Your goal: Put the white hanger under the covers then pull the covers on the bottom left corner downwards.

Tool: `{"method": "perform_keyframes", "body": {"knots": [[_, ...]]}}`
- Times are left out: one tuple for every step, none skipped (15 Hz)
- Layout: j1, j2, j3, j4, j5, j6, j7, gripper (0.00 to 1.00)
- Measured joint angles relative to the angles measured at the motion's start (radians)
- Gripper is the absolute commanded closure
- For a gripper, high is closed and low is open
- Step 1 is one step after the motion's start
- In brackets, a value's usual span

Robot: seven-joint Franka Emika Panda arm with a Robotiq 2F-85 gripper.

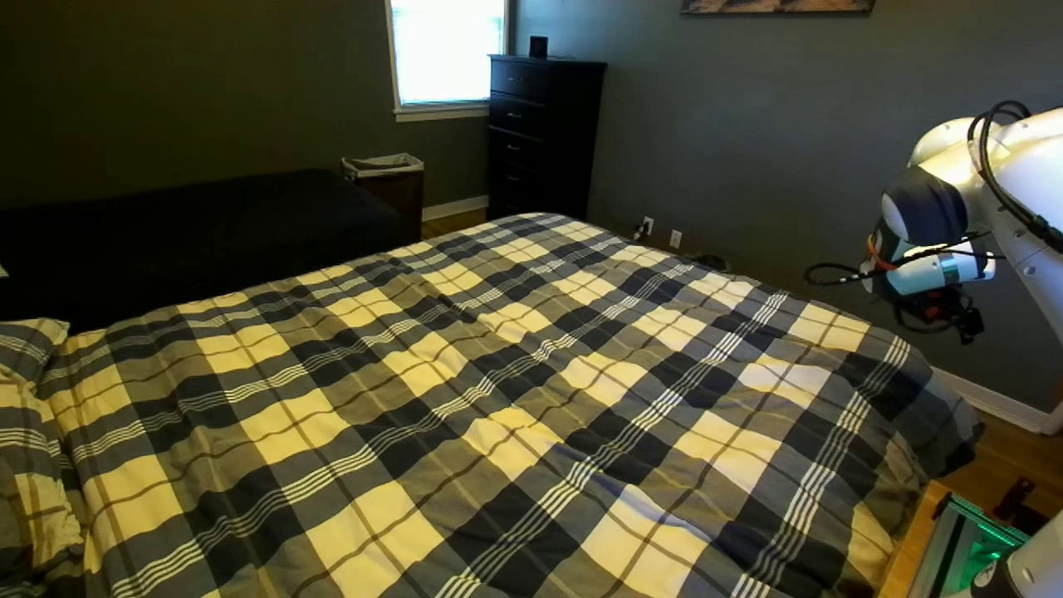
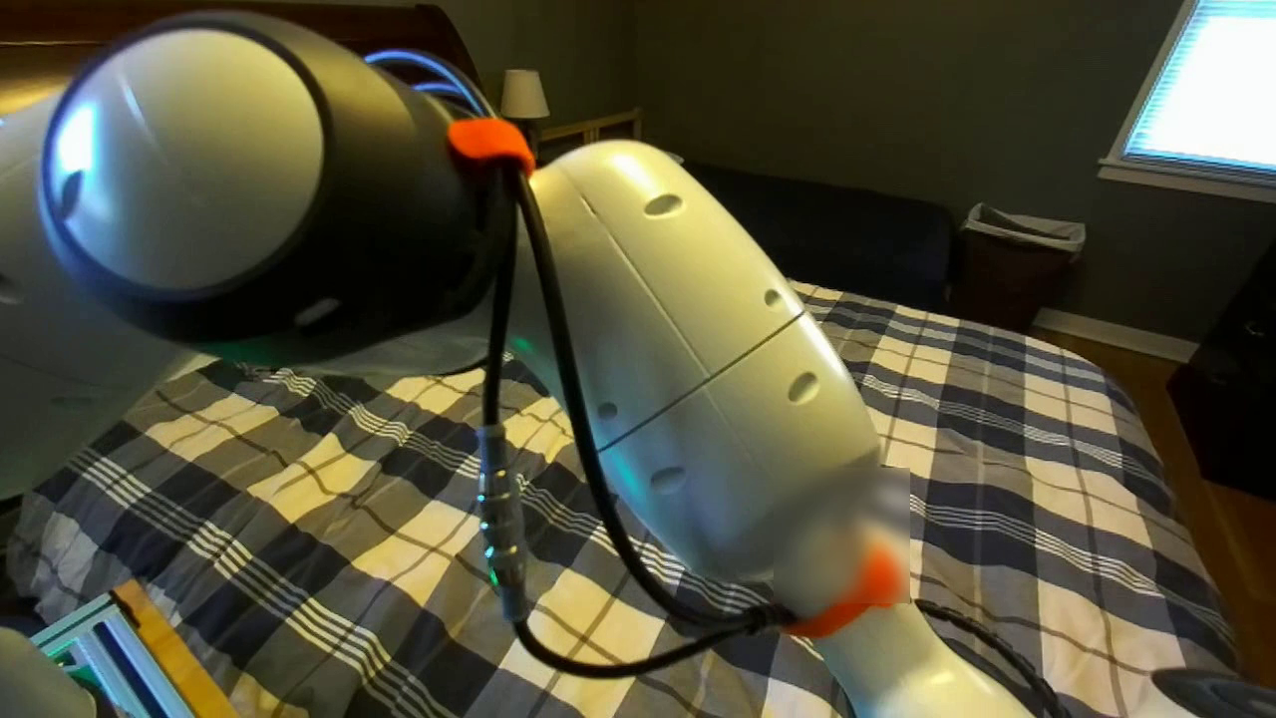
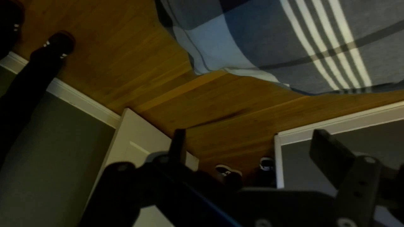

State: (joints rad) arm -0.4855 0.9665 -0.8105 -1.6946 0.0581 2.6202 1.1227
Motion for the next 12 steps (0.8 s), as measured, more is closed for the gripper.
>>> {"method": "perform_keyframes", "body": {"knots": [[0.019,-0.022,0.0,-0.035,0.0,0.037,-0.023,0.0],[0.04,-0.046,0.001,-0.074,0.0,0.075,-0.048,0.0],[0.062,-0.073,0.001,-0.115,0.0,0.113,-0.079,0.0],[0.083,-0.1,0.001,-0.155,0.0,0.149,-0.112,0.0],[0.105,-0.129,0.001,-0.195,0.0,0.184,-0.147,0.0],[0.128,-0.16,0.001,-0.237,-0.001,0.215,-0.186,0.0],[0.151,-0.191,-0.001,-0.275,-0.003,0.237,-0.226,0.0],[0.173,-0.221,-0.004,-0.308,-0.004,0.25,-0.265,0.0],[0.196,-0.253,-0.009,-0.338,-0.007,0.255,-0.306,0.0],[0.219,-0.284,-0.018,-0.365,-0.011,0.255,-0.345,0.0],[0.243,-0.313,-0.029,-0.388,-0.015,0.253,-0.381,0.0],[0.267,-0.34,-0.042,-0.408,-0.021,0.249,-0.411,0.0]]}}
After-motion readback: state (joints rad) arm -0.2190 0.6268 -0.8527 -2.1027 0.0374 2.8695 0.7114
